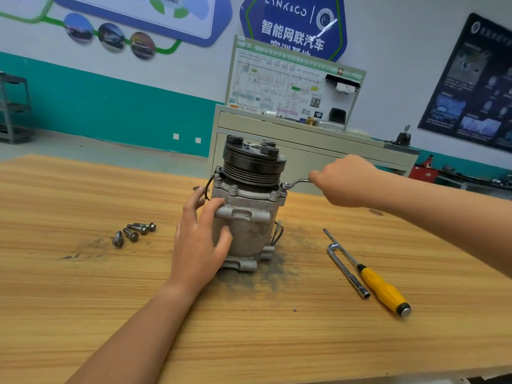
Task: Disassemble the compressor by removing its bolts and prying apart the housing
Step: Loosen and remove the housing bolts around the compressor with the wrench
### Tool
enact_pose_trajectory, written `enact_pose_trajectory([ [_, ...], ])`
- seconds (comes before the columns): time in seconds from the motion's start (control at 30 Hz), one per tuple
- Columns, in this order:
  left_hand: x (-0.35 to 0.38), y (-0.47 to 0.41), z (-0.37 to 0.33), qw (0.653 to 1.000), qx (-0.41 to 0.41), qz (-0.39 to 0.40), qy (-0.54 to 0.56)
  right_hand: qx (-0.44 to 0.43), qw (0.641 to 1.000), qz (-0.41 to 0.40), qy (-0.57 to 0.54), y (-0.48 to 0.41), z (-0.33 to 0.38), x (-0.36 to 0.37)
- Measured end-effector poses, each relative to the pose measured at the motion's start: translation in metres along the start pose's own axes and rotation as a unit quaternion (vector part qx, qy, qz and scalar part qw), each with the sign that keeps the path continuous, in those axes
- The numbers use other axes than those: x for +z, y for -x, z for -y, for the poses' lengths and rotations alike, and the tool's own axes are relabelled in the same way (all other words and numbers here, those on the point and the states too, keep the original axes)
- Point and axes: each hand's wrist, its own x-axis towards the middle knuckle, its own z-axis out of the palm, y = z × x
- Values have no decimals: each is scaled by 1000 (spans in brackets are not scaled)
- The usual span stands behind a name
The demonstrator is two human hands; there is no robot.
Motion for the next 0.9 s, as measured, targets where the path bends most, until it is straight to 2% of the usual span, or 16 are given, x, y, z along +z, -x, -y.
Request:
enact_pose_trajectory([
  [0.13,-1,0,2,1000,-10,-4,11,59,996,-33,-52,-28,10,14],
  [0.3,-3,-1,3,1000,-29,0,-6,96,978,-112,-145,-51,22,25],
  [0.5,-2,1,-4,997,-16,33,-71,90,977,-147,-128,-49,16,28],
  [0.63,-2,-1,-4,996,-22,34,-73,178,930,-203,-248,-21,17,26],
  [0.9,-2,-1,-6,996,-24,36,-79,120,969,-59,-207,21,42,16],
])
